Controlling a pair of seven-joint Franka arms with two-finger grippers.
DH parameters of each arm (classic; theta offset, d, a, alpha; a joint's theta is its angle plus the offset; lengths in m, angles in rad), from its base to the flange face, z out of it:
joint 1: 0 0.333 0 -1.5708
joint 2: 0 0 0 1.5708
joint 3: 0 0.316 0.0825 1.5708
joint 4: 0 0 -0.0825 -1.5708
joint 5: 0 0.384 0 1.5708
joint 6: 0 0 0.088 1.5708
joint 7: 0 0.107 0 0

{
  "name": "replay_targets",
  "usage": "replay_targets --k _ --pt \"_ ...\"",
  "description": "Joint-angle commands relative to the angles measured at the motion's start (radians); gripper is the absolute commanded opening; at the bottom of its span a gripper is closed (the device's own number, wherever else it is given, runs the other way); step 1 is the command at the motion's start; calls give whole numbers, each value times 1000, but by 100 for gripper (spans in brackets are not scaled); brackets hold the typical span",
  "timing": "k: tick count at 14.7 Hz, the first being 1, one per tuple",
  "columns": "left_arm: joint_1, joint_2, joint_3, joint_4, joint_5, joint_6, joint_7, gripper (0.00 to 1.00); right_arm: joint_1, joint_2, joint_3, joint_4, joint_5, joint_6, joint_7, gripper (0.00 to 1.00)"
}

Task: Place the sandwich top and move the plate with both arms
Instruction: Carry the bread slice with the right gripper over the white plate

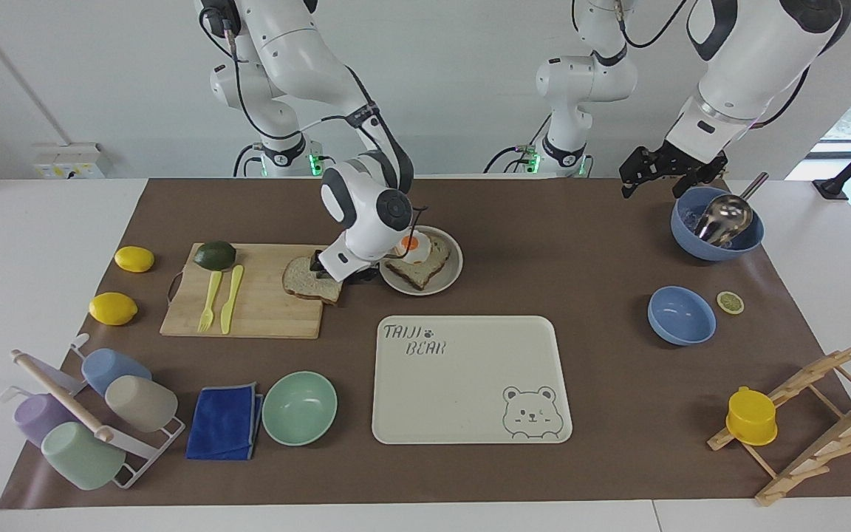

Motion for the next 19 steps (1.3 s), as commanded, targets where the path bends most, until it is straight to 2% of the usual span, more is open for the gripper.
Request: replay_targets --k 1,2,5,10,13,16,19 --pt "9 -22 -5 -20 -2 5 11 100 2 -26 -1 -34 -24 17 -27 15" --pt "8 -22 -5 -20 -2 5 11 100 2 -26 1 -34 -28 17 -59 0" --pt "9 -22 -5 -20 -2 5 11 100 5 -23 3 -15 -30 -6 -82 0" --pt "9 -22 -5 -20 -2 5 11 100 140 8 13 211 -21 -236 -108 0" --pt "8 -22 -5 -20 -2 5 11 100 223 35 15 319 -21 -308 -107 0" --pt "9 -22 -5 -20 -2 5 11 100 281 38 15 331 -4 -295 -87 0" --pt "8 -22 -5 -20 -2 5 11 100 326 41 15 315 59 -198 -30 0"
